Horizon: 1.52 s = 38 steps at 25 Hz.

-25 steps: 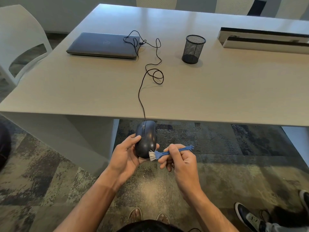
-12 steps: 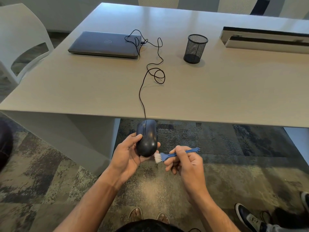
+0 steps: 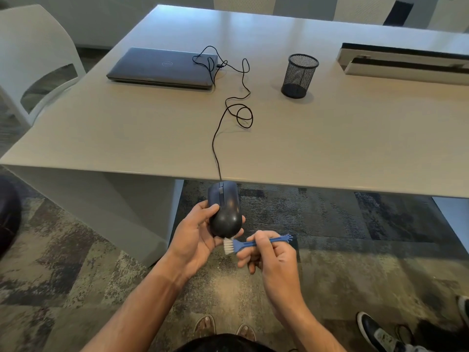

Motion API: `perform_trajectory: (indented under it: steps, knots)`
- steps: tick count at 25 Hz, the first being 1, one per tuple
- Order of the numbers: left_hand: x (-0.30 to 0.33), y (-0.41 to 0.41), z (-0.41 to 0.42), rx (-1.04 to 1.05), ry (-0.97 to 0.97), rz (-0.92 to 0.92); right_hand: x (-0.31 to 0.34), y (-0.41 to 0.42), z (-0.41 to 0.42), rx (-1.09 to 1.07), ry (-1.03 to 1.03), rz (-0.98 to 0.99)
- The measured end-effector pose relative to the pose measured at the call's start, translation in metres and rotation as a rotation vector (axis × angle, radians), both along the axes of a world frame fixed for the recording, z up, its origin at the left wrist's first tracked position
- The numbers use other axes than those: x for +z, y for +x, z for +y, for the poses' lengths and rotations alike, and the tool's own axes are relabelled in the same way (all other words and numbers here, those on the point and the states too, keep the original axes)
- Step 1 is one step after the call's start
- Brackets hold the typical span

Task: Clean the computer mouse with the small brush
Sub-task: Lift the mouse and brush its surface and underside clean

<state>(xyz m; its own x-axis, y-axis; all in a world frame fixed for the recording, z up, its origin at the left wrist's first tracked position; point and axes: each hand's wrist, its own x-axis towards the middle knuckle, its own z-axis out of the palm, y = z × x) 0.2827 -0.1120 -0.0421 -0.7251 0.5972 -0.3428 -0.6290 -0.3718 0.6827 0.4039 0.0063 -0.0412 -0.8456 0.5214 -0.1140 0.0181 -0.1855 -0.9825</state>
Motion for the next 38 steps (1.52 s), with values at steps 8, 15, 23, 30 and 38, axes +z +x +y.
perform_trajectory:
  steps: [8,15,23,30,38]
  knots:
    - [-0.012,0.007,-0.003,-0.058,-0.113,0.111,0.039,-0.020,0.038,-0.029,0.351,0.000]
    - [-0.010,0.018,-0.008,-0.127,-0.171,0.231,0.051,-0.054,0.043,0.062,0.655,-0.118]
    - [-0.007,0.025,-0.012,-0.133,-0.233,0.277,0.050,-0.068,0.076,0.014,0.439,-0.054]
    - [-0.005,0.019,-0.017,-0.156,-0.229,0.299,0.054,-0.066,0.095,0.154,0.519,-0.197]
    - [-0.007,0.020,-0.019,-0.178,-0.207,0.238,0.067,-0.099,0.077,0.401,0.313,-0.229]
